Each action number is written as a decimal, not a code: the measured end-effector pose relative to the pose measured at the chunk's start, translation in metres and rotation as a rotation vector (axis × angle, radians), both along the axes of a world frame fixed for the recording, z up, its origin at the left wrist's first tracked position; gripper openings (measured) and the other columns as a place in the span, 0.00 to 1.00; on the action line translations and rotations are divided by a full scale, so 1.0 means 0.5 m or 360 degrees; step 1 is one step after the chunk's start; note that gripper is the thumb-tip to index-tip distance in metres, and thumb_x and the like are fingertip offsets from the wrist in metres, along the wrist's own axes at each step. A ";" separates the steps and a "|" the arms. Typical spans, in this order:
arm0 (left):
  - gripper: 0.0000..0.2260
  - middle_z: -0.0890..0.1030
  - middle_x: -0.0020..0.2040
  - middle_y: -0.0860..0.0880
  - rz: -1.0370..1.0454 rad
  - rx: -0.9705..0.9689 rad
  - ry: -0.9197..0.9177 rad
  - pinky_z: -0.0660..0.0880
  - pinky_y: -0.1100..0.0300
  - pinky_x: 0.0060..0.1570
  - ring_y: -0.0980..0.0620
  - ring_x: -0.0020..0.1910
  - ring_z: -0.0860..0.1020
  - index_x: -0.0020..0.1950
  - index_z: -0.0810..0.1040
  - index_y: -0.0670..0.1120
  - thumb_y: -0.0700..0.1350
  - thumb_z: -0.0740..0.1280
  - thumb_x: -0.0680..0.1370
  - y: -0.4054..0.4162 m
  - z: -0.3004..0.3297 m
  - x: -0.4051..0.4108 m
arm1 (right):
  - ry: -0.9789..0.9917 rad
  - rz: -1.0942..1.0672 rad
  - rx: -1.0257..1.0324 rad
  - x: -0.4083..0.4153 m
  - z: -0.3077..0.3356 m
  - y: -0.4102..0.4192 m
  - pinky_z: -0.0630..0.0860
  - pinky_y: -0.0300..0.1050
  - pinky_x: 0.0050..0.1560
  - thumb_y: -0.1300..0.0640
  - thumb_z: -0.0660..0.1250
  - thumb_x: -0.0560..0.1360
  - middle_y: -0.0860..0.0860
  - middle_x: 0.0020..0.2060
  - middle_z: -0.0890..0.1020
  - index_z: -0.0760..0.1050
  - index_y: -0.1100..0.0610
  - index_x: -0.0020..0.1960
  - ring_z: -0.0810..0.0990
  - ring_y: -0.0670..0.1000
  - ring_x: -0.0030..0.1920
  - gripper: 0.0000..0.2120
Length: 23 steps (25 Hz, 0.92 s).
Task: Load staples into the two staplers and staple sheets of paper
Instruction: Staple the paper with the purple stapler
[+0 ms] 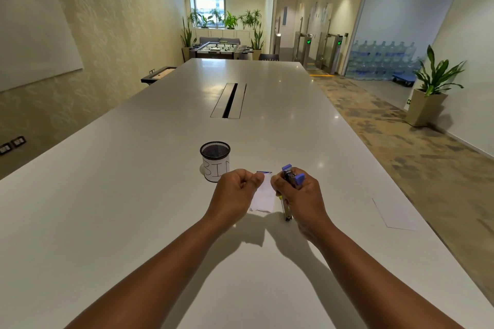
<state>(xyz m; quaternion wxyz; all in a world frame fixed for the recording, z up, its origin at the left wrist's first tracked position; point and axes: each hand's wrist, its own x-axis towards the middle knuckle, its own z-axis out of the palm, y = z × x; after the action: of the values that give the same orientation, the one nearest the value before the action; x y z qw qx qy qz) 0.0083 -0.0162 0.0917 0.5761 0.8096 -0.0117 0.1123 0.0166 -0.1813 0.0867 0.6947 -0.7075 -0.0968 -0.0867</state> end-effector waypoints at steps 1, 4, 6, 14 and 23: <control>0.23 0.68 0.25 0.54 -0.0010 0.0088 -0.0058 0.62 0.68 0.25 0.57 0.25 0.64 0.35 0.73 0.41 0.56 0.66 0.81 -0.001 0.000 -0.003 | 0.0015 -0.0005 0.0023 0.000 0.001 0.001 0.75 0.42 0.42 0.60 0.71 0.78 0.48 0.31 0.78 0.76 0.60 0.41 0.76 0.47 0.34 0.09; 0.26 0.66 0.27 0.49 -0.0073 0.0219 -0.0171 0.60 0.61 0.28 0.54 0.28 0.63 0.35 0.68 0.37 0.57 0.63 0.82 0.002 -0.002 -0.007 | 0.0033 -0.0018 0.0042 0.000 0.003 0.002 0.75 0.41 0.42 0.59 0.71 0.78 0.45 0.30 0.78 0.77 0.54 0.38 0.76 0.46 0.34 0.10; 0.21 0.69 0.29 0.50 -0.0173 0.0183 -0.0094 0.63 0.62 0.31 0.55 0.29 0.65 0.37 0.70 0.39 0.53 0.65 0.82 0.011 -0.005 -0.006 | 0.0024 -0.0057 0.0039 -0.001 0.003 0.001 0.73 0.42 0.41 0.59 0.71 0.78 0.46 0.29 0.77 0.77 0.55 0.37 0.74 0.46 0.33 0.11; 0.22 0.68 0.29 0.52 -0.0003 0.0449 -0.0147 0.61 0.58 0.30 0.53 0.29 0.65 0.35 0.67 0.43 0.55 0.61 0.84 0.005 -0.029 -0.008 | 0.0157 -0.0144 0.0143 0.002 0.003 -0.003 0.71 0.47 0.38 0.57 0.71 0.78 0.45 0.31 0.81 0.78 0.56 0.42 0.79 0.45 0.34 0.07; 0.12 0.85 0.32 0.51 -0.0011 -0.0104 -0.0011 0.80 0.55 0.42 0.57 0.34 0.84 0.39 0.80 0.47 0.51 0.72 0.79 0.012 -0.022 -0.004 | 0.0260 -0.0162 0.0218 0.004 -0.003 -0.012 0.71 0.42 0.38 0.56 0.70 0.78 0.46 0.32 0.82 0.77 0.57 0.45 0.78 0.43 0.33 0.05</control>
<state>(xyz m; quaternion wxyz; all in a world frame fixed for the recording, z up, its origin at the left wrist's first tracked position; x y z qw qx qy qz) 0.0066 -0.0104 0.0806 0.6025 0.7899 -0.0130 0.1133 0.0188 -0.1873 0.0853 0.7416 -0.6672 0.0023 -0.0703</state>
